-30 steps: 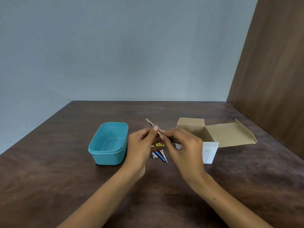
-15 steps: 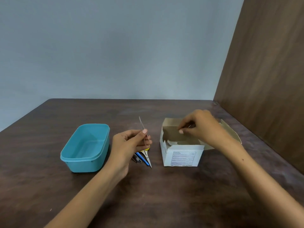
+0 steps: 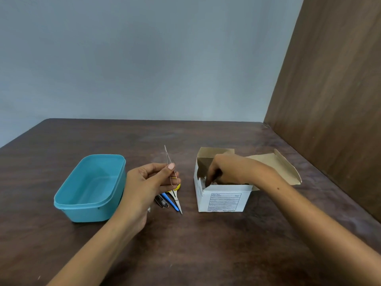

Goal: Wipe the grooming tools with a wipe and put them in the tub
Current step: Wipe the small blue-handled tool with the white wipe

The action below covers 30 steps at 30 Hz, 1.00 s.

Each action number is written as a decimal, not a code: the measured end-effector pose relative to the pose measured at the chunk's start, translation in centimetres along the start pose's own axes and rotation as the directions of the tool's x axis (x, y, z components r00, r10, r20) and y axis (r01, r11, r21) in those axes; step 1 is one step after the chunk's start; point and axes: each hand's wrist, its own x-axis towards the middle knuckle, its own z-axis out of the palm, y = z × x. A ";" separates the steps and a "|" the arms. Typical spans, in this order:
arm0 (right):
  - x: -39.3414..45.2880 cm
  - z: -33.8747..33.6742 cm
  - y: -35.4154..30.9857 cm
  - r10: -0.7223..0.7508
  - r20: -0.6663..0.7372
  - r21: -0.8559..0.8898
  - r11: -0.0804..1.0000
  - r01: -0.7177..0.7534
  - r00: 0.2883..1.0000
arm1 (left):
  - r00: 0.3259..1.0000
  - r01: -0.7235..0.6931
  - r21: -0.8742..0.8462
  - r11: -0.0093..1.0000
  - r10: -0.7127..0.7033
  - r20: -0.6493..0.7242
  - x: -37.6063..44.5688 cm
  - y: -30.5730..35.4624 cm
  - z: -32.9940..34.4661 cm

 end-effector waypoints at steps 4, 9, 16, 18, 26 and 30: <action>-0.2 -0.2 -0.1 0.061 -0.050 -0.082 0.995 -0.065 0.997 | 1.000 0.001 0.008 1.000 -0.001 0.006 -0.2 -0.1 0.2; -0.8 -0.6 -1.1 0.042 -0.237 -0.301 0.947 -0.115 0.971 | 1.000 0.007 0.024 1.000 -0.007 0.003 -0.2 0.0 0.2; 0.5 0.5 -0.7 -0.141 -0.068 -0.200 0.972 0.125 0.988 | 1.000 0.016 0.032 0.999 -0.016 0.005 -0.3 0.2 0.2; 0.6 0.9 -0.6 -0.154 -0.061 -0.219 0.966 0.137 0.986 | 1.000 0.017 0.037 0.999 -0.017 0.008 -0.3 0.2 0.2; 0.1 0.0 -0.4 -0.089 -0.172 -0.164 0.985 0.060 0.981 | 0.999 0.009 0.035 0.999 -0.010 0.033 -0.6 0.3 0.2; -0.8 -1.1 0.3 -0.026 -0.285 0.032 0.999 0.037 0.958 | 1.000 0.010 0.027 1.000 -0.011 0.030 -0.6 0.5 0.1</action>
